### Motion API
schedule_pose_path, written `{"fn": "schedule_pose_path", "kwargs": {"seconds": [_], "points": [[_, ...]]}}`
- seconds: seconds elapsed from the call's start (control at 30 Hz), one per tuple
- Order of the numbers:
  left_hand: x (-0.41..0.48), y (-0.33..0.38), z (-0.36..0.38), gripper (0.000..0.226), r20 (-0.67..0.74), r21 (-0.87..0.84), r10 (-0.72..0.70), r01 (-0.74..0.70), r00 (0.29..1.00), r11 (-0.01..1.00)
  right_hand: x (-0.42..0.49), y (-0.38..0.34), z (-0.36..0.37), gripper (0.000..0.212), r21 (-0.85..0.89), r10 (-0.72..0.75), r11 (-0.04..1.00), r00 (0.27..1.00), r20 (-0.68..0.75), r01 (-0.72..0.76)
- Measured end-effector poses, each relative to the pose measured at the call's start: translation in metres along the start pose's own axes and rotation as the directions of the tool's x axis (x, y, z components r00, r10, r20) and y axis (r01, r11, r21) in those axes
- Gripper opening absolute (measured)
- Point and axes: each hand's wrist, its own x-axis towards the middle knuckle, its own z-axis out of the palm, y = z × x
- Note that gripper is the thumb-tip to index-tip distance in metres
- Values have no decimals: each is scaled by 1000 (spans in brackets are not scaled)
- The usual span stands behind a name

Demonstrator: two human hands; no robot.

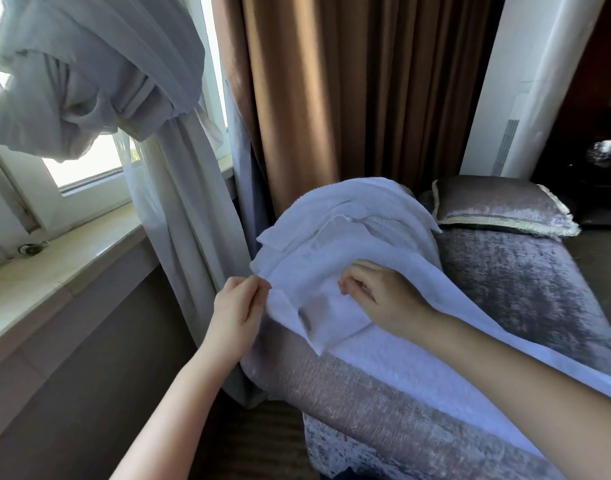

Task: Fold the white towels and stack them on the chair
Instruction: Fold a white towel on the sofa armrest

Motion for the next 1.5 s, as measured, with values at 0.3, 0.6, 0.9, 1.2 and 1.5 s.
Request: {"fn": "schedule_pose_path", "kwargs": {"seconds": [0.3, 0.6, 0.9, 1.2, 1.5], "points": [[-18, -12, 12, 37, 89, -92, -55, 63, 995, 994, -44, -3, 30, 14, -419, -316, 849, 945, 86, 322], [-9, -5, 14, 24, 94, -173, -319, 331, 943, 927, 39, -8, -2, 22, -216, 265, 933, 955, -131, -289], [3, 10, 9, 14, 32, 60, -359, 357, 933, 932, 52, 13, 23, 25, -409, 219, 870, 959, -183, -276], [-5, 128, 76, 22, 14, 83, 341, -341, 940, 937, -91, 44, -67, 19, -461, 178, 846, 956, -231, -269], [-29, 273, 205, 45, 401, -131, 526, -522, 750, 843, -310, 92, -204, 15, -442, 474, 617, 756, -451, -651]]}}
